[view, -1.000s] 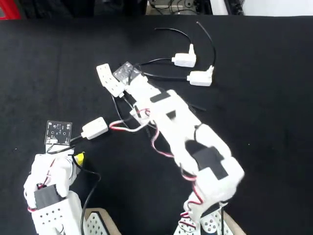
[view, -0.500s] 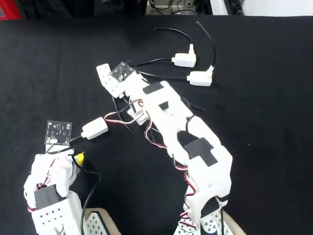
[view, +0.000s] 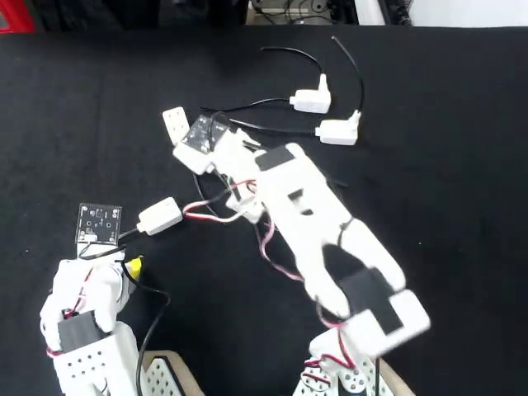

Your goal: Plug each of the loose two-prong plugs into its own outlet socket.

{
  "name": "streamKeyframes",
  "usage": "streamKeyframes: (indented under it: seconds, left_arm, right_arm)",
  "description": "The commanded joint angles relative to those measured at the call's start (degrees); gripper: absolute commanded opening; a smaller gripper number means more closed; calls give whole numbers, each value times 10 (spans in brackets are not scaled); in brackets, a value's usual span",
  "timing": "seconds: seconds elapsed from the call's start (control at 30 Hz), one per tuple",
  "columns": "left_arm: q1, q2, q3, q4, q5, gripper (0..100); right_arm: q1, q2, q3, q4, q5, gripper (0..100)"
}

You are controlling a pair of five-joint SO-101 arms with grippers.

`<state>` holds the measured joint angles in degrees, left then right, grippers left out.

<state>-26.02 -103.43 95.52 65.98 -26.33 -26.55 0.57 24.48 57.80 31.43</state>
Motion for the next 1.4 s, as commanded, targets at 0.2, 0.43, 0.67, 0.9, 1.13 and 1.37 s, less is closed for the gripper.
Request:
streamKeyframes:
  seconds: [0.2,0.43,0.67,0.9,1.13,1.37]
  left_arm:
    - [-4,-3,-5,1,-7,296]
    - [-4,-3,-4,1,-7,296]
    - [-3,-3,-4,1,-7,296]
    - [-4,-3,-4,1,-7,296]
    - [-4,-3,-4,1,-7,296]
    - [-4,-3,-4,1,-7,296]
  right_arm:
    - [18,-238,139,77,210,11]
    - [14,-316,220,55,288,12]
    - [1,-255,195,-103,76,155]
    - [-5,11,52,-202,-52,149]
    - [-1,209,-142,-98,-62,105]
    - [3,251,-205,-13,-27,14]
